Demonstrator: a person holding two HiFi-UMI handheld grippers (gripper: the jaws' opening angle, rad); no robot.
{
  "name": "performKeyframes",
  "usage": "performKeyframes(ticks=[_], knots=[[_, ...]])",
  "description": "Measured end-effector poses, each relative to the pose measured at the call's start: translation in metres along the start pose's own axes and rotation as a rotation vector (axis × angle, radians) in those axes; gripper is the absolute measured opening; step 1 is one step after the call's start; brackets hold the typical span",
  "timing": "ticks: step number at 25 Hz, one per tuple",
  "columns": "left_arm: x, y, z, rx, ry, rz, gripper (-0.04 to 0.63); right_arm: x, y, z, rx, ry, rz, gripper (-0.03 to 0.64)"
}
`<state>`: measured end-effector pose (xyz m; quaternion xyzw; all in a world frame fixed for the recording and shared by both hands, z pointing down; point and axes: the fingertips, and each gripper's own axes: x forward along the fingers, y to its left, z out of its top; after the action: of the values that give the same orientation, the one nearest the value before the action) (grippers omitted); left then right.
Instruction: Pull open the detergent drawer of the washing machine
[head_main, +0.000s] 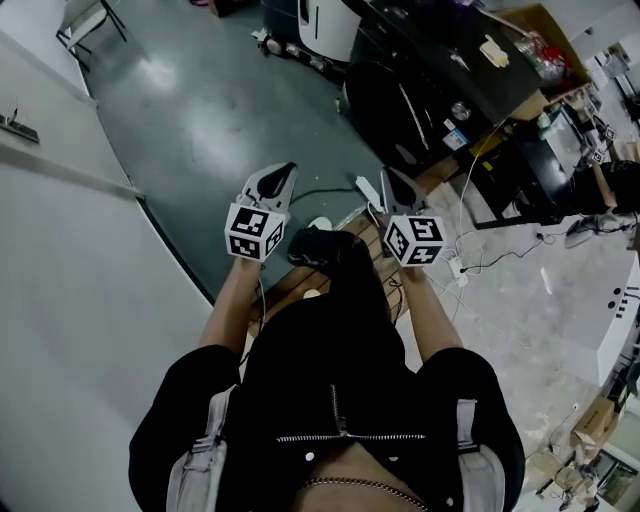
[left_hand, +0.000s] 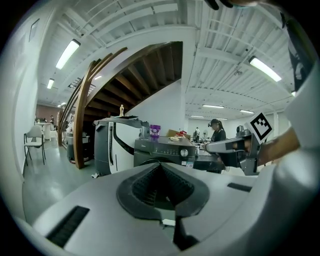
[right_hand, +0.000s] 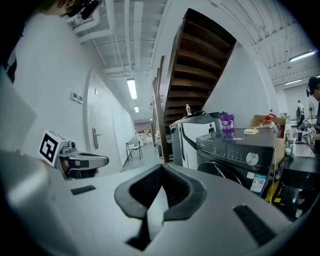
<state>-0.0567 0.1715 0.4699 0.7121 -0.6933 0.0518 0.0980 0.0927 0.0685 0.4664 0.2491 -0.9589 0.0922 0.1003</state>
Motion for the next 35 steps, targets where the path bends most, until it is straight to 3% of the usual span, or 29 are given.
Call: performKeyframes(ticks=[8,14,22,35], knots=[[0.067,0.066,0.033,0.025,0.043,-0.049,0.021,0.098,-0.025,0.029,0.058,0.009,-0.003,0.006],[0.129,0.107,0.080,0.043,0.079,-0.093,0.021,0.151,-0.055,0.067,0.109,0.021,-0.040,0.006],[0.180,0.111,0.142,0.041,0.072,-0.173,0.021,0.164,-0.089,0.122,0.136,-0.002,-0.106,0.006],[0.252,0.101,0.162,-0.062,0.049,-0.318,0.021,0.167,-0.137,0.148,0.145,-0.038,-0.229,0.006]])
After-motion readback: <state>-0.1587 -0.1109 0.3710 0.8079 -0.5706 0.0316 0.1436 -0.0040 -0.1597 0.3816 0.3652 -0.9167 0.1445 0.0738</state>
